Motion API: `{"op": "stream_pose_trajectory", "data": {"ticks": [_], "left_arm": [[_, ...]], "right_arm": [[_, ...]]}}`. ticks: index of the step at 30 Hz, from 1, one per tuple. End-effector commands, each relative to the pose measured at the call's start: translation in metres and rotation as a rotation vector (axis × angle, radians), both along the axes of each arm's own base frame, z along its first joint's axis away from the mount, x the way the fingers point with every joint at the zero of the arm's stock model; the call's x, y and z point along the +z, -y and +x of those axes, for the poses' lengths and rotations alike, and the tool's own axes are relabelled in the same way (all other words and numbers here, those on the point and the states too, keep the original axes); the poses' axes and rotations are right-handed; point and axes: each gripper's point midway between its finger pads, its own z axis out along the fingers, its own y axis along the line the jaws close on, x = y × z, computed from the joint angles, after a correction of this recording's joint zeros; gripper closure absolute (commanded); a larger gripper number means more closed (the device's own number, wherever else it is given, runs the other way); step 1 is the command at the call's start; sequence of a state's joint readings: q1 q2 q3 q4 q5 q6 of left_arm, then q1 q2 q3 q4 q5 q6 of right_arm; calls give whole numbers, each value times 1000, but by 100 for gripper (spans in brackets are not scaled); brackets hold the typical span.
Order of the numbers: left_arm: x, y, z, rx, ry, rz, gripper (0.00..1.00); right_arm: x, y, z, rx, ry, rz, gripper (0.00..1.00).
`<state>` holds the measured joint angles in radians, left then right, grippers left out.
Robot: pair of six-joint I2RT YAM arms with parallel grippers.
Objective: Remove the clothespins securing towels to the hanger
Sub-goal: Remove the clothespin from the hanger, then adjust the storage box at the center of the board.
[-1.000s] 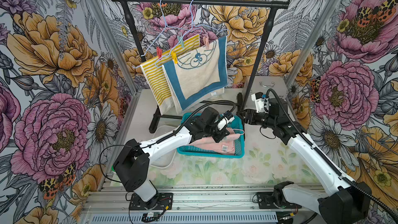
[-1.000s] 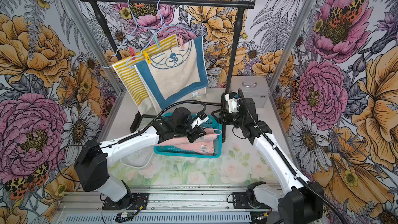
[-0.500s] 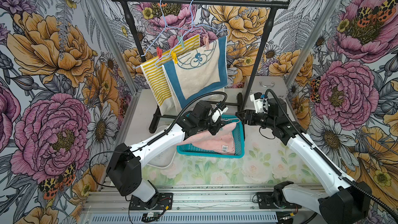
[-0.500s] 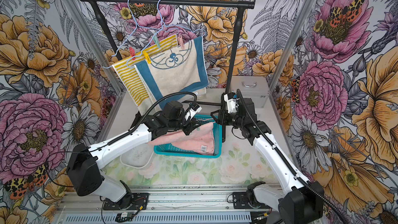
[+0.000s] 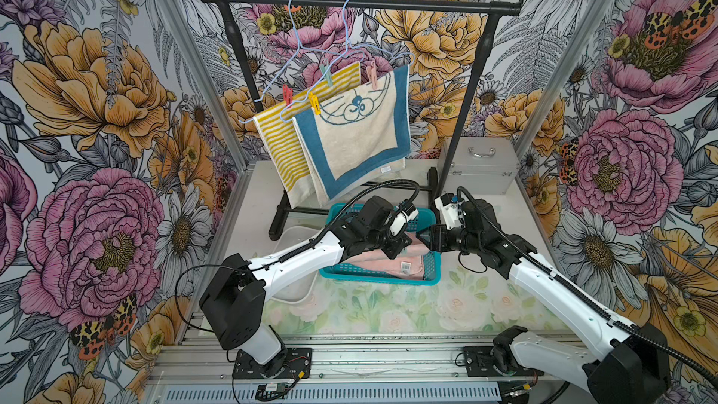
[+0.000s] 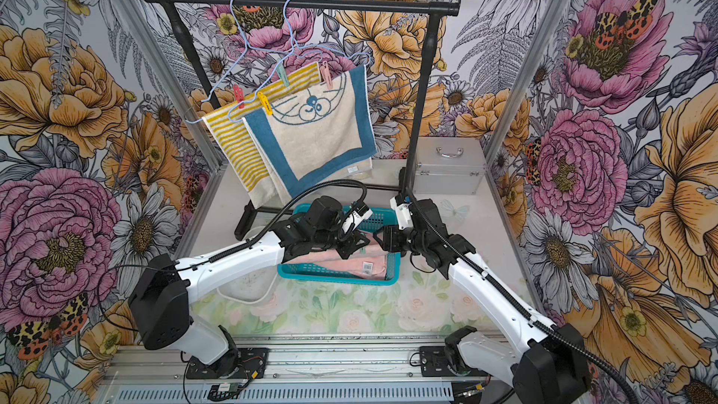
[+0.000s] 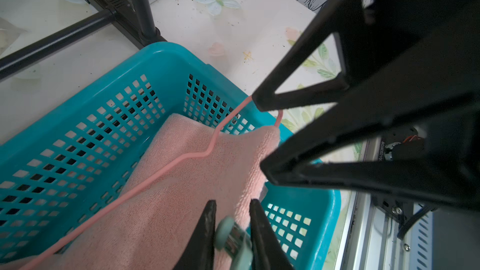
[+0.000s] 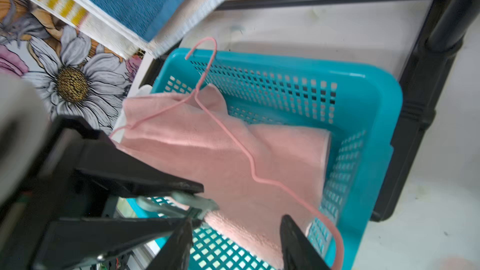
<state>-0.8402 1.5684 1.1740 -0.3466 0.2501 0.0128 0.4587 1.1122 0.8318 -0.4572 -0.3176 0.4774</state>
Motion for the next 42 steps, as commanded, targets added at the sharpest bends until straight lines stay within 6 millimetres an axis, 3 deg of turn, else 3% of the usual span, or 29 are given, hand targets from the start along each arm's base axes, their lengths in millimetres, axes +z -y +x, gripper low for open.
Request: {"op": "stream_pose_trajectory", "data": {"ticks": [1, 8, 13, 17, 20, 26, 36, 42], "left_arm": [[15, 3, 10, 28, 41, -41, 100], [39, 0, 16, 42, 67, -88, 100], [54, -8, 19, 59, 88, -101, 100], [65, -30, 24, 113, 113, -91, 100], [74, -59, 31, 190, 131, -74, 100], [76, -136, 41, 439, 121, -66, 100], [42, -269, 38, 961, 46, -74, 100], [11, -326, 26, 1191, -27, -53, 100]], "right_arm": [[-16, 17, -1, -92, 12, -84, 46], [-41, 35, -9, -156, -10, -145, 46], [-40, 36, -7, -162, 0, -148, 46], [-30, 34, -2, -161, 27, -140, 46], [-23, 30, 2, -145, 41, -138, 46], [-14, 20, 13, -112, 58, -137, 46], [0, 7, 22, -70, 83, -111, 46], [5, 3, 22, -54, 89, -99, 46]]}}
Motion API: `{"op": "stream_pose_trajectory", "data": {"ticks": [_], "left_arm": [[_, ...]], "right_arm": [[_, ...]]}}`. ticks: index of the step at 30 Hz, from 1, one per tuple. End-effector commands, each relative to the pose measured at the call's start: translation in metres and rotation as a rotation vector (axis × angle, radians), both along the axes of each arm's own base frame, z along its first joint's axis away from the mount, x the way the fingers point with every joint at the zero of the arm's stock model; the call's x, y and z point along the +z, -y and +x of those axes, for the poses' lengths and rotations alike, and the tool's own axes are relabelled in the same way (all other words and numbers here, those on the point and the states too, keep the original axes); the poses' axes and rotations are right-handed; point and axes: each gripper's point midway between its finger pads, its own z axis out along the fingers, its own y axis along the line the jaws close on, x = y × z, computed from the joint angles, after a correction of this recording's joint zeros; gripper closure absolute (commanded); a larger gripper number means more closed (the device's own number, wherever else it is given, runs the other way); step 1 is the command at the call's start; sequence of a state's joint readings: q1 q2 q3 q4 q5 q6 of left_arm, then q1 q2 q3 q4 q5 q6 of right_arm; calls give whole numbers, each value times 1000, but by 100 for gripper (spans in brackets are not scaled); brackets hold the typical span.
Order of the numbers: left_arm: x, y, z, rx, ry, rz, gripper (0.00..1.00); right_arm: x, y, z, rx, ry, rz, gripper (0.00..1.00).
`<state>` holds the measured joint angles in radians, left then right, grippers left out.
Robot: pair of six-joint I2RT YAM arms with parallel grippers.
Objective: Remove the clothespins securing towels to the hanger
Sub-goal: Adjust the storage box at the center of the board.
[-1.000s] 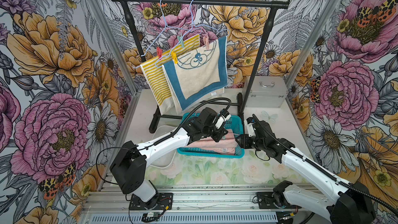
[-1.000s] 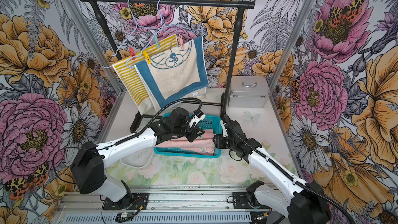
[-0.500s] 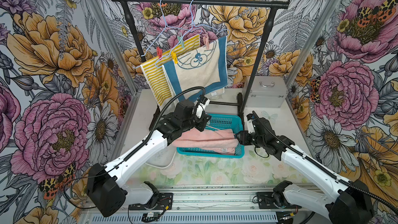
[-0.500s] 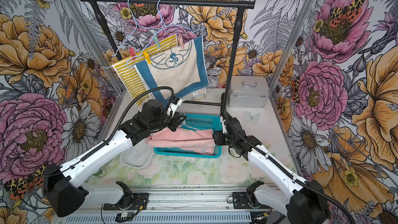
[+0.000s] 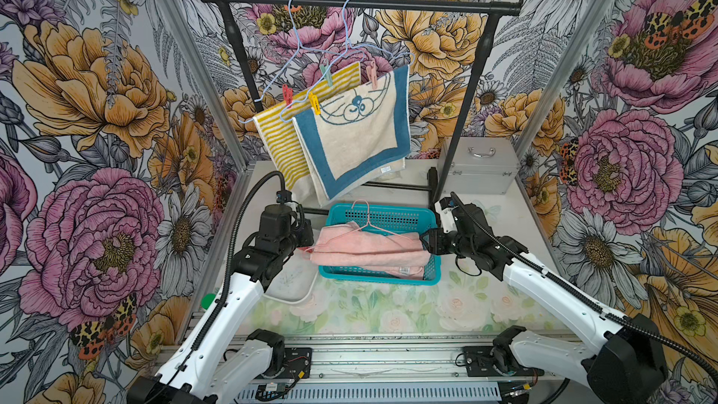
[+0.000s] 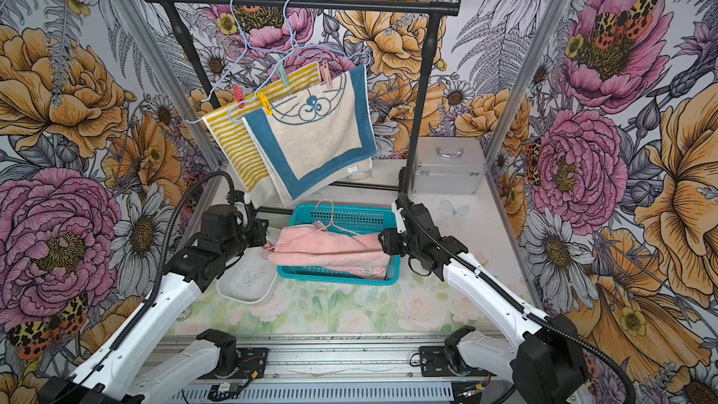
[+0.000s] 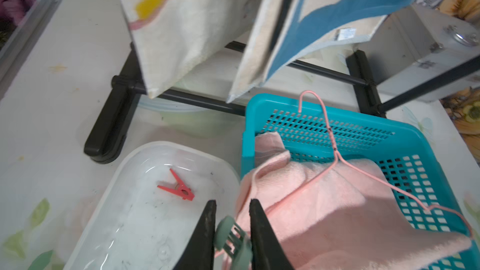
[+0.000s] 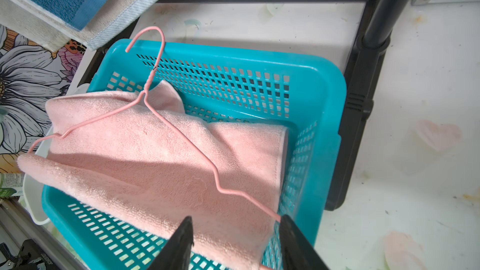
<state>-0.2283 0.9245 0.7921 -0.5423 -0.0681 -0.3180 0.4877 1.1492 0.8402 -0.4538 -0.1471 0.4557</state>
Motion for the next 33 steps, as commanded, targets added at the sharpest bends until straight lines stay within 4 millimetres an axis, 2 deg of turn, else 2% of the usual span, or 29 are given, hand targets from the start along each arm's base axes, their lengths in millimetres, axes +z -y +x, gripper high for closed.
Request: {"op": "stream_pose_trajectory", "data": {"ticks": [1, 5, 13, 18, 28, 33], "left_arm": [[-15, -30, -7, 154, -45, -18, 100], [-37, -51, -10, 255, -106, -57, 100], [-74, -52, 1, 322, -240, -75, 100], [-95, -43, 15, 313, -279, -81, 100], [-124, -17, 52, 270, -328, -93, 100], [-122, -15, 74, 267, -295, -101, 100]], "right_arm": [[18, -10, 7, 32, 47, 27, 46], [20, -11, 5, 39, 54, 31, 46], [20, -12, 5, 39, 51, 34, 46], [21, -15, 5, 49, 53, 42, 46], [21, -16, 5, 49, 52, 37, 46], [20, -16, 6, 50, 51, 34, 46]]}}
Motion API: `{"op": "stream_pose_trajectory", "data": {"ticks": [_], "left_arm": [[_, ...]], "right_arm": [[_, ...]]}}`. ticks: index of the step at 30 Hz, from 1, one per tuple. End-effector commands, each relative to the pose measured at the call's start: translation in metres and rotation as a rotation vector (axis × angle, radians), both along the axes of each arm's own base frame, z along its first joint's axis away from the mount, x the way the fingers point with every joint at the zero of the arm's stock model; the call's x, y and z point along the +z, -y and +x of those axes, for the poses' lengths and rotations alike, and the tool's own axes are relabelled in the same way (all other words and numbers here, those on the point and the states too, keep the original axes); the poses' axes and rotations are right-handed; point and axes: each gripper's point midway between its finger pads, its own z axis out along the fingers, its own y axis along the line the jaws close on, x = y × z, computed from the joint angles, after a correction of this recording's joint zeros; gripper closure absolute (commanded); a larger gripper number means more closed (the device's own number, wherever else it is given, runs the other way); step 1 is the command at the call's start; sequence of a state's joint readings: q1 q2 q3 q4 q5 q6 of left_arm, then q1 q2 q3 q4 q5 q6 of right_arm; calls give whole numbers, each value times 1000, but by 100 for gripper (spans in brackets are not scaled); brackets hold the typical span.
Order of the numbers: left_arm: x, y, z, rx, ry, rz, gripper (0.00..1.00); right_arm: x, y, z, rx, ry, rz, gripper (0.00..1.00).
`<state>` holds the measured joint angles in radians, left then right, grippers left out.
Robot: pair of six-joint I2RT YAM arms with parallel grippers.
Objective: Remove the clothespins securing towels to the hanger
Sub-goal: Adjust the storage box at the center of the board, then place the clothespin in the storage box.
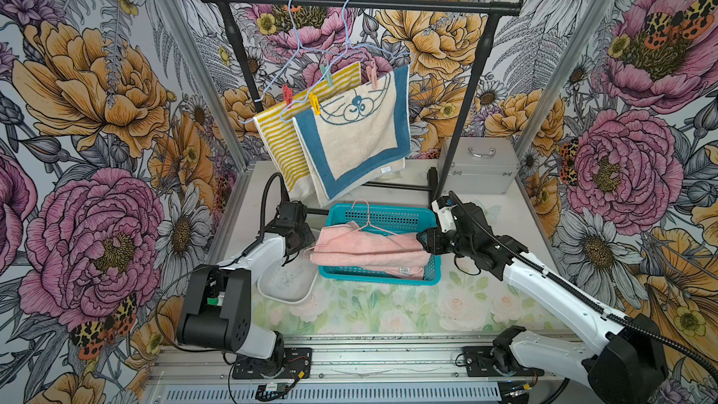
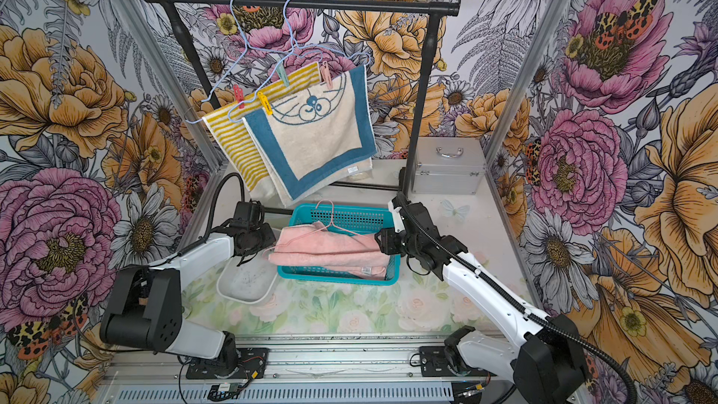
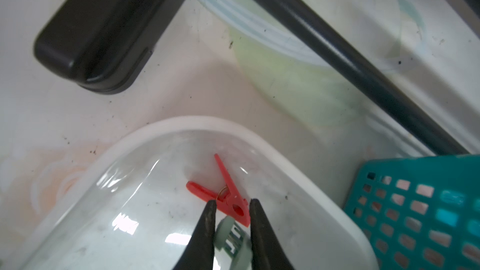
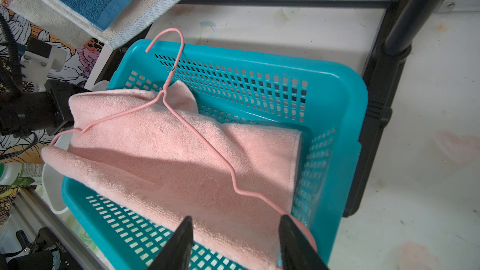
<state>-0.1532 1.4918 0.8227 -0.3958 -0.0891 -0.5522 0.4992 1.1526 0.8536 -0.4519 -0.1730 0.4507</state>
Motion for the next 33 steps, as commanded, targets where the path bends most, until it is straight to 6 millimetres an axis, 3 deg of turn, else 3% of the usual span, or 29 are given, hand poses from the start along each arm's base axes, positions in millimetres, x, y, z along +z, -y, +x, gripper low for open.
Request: {"op": "stream_pose_trajectory", "data": {"ticks": [1, 10, 15, 23, 33], "left_arm": [[20, 4, 32, 10, 109, -25, 100], [25, 2, 77, 8, 169, -39, 100], [28, 3, 86, -9, 173, -53, 100], [36, 6, 63, -25, 171, -55, 100], [23, 13, 28, -63, 116, -50, 100]], "right_arm": [[14, -8, 8, 18, 46, 16, 46], [17, -10, 10, 27, 54, 14, 46], [16, -9, 9, 27, 53, 14, 46], [14, -11, 10, 36, 47, 9, 46], [14, -16, 13, 59, 42, 11, 47]]}}
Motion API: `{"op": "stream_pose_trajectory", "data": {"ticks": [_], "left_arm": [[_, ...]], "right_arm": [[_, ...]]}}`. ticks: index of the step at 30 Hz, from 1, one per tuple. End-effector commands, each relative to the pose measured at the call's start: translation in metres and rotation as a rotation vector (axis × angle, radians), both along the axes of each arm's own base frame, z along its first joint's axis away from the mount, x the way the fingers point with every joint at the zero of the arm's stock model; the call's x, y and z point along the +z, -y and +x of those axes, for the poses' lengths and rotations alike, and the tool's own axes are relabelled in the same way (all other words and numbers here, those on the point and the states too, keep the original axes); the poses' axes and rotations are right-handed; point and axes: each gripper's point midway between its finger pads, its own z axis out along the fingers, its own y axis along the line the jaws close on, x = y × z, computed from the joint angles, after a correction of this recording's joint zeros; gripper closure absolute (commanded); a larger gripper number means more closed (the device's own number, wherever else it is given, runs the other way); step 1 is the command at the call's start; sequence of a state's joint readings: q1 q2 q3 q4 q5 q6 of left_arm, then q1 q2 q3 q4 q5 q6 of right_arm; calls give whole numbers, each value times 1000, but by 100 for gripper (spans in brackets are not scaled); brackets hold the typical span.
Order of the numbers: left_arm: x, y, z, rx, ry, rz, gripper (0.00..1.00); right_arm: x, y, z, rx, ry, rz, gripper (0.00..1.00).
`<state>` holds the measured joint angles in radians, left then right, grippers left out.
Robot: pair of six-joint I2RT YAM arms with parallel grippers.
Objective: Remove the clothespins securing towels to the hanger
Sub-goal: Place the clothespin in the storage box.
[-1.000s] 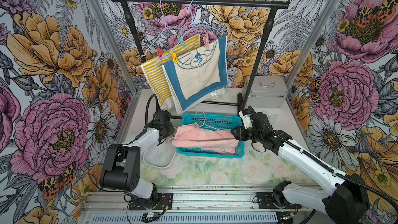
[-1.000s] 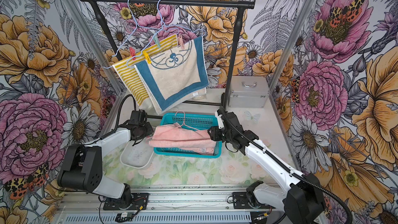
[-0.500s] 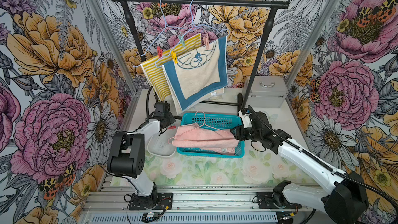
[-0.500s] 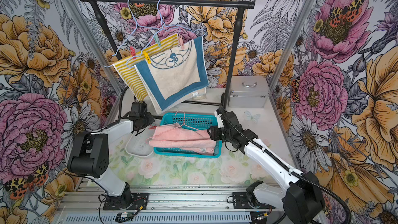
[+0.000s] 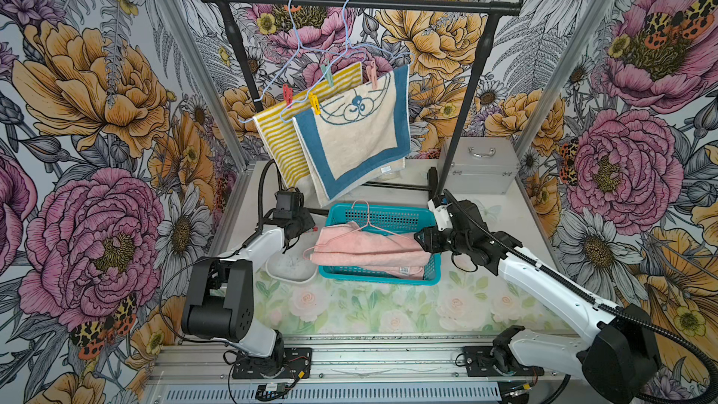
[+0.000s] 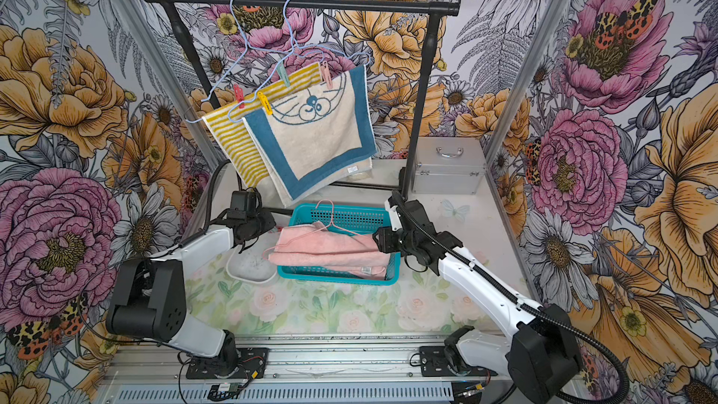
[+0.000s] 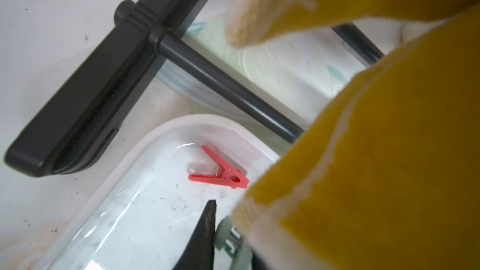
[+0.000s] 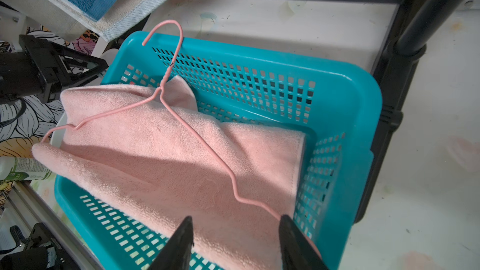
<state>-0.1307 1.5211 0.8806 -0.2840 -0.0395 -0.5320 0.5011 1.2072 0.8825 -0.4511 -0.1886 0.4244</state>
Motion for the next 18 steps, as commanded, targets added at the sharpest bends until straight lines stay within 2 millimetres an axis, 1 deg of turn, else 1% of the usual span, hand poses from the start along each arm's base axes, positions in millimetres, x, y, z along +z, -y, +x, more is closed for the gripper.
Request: {"op": "stream_pose_trajectory", "data": {"ticks": [1, 5, 10, 11, 14, 17, 18], "left_arm": [[-4, 9, -14, -45, -22, 4, 100], [-10, 14, -22, -55, -43, 19, 100], [-19, 18, -27, -66, -78, 20, 98], [-20, 20, -28, -71, -84, 14, 95], [-21, 21, -29, -77, -98, 18, 81], [-16, 17, -32, -65, -102, 34, 62], [-12, 14, -33, -59, -98, 45, 58]], "right_arm": [[20, -10, 7, 32, 59, 30, 47], [22, -12, 9, 44, 65, 26, 47], [31, -15, 13, 55, 89, 30, 47], [33, -16, 14, 55, 93, 31, 47], [38, -17, 15, 60, 106, 33, 47], [41, -16, 14, 61, 114, 36, 47], [40, -16, 14, 60, 113, 35, 47]]}}
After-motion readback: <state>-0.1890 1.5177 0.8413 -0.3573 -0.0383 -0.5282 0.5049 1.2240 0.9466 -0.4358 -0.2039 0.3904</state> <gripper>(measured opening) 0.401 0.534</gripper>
